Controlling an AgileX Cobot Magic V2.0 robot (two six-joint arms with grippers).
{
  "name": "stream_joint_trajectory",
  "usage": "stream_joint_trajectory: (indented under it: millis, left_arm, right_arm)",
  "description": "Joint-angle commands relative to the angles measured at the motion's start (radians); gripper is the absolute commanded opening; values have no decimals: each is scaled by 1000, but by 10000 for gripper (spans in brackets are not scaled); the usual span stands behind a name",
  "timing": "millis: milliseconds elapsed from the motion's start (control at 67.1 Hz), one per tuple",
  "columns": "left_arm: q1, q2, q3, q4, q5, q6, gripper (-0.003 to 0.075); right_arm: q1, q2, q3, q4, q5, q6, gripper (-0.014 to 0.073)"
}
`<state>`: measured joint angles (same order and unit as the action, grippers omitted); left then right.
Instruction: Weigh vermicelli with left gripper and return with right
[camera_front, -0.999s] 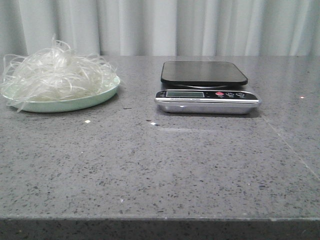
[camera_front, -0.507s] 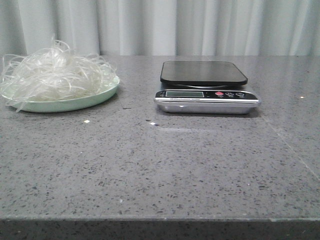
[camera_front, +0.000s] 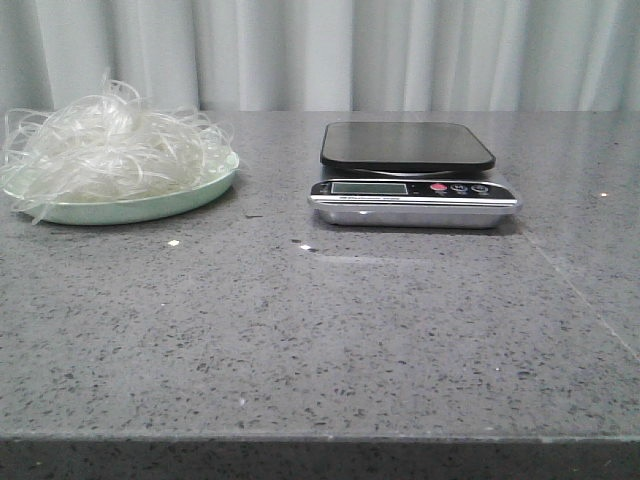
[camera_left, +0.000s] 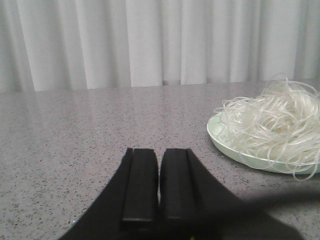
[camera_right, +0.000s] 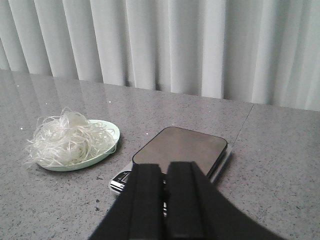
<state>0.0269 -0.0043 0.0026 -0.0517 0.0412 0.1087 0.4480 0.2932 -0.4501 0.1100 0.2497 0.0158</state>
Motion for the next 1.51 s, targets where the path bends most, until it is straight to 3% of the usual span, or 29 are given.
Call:
stream_joint_trajectory:
  millis: [0,224,507,656,1029,1208,1491]
  left_arm:
    - [1,-22,7,-5,-86,-9,128]
    - [1,-22,7,-5,-86,-9,128]
    - [1,-22,7,-5,-86,-9,128]
    - [1,-22,7,-5,-86,-9,128]
    - [1,-22,7,-5,-86,-9,128]
    - [1,-19,7,-5,-86,-9,128]
    - [1,-19,7,-5,-86,-9,128]
  right_arm:
    - [-5,7,-25,-8,-80,-9,179]
    - [-37,6,-23,-49,-78,-16,179]
    - [-310,-11,58,-56,-84,-10,179]
    - [-394,-27,175,-22,-188,-10,179]
    - [-396,-327,407,-23,-328,-10,179]
    - [-402,-314,472,-20,-454,-10,179]
    - [-402,-320,470,-17,-479,-10,179]
